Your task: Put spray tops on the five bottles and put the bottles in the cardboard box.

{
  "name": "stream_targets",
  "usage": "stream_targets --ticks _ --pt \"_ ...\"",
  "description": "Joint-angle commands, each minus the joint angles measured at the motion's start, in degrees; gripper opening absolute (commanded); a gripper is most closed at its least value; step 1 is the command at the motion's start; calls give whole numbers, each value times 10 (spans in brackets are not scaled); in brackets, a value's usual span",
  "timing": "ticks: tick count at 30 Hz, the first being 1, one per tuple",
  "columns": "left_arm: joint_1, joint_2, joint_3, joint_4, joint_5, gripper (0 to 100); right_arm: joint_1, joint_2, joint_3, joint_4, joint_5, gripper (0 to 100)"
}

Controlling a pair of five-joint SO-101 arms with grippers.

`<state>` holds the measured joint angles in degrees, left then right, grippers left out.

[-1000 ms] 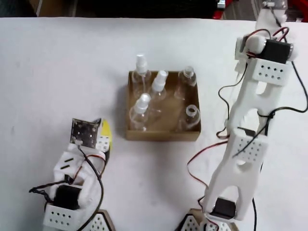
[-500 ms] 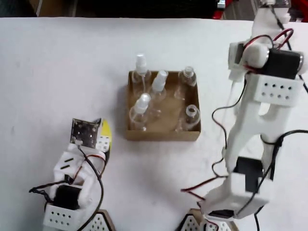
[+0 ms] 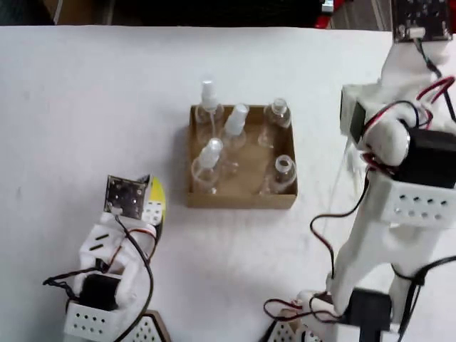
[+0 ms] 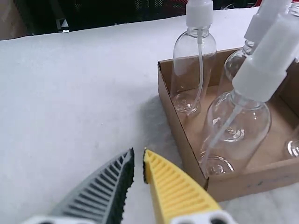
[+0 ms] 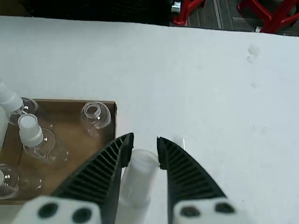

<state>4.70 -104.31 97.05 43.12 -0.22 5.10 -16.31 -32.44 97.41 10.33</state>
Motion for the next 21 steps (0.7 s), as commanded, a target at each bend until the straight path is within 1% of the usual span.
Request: stream_targets --ticks 1,3,5,12,19,21 --pt "7 -5 -1 -11 -7 42 -6 -79 72 -25 -3 15" --pt "7 -5 -1 -11 -7 42 -6 -117 122 -64 -4 15" --pt "7 -5 -1 -10 -7 42 -15 -156 185 -124 -4 15" --pt "7 -5 -1 -10 -7 42 -20 -281 409 -406 -7 15" --pt "8 -5 -1 -10 -7 42 -16 -312 509 -624 -7 15" --pt "8 -5 -1 -10 -7 42 -21 -312 541 -703 -7 15"
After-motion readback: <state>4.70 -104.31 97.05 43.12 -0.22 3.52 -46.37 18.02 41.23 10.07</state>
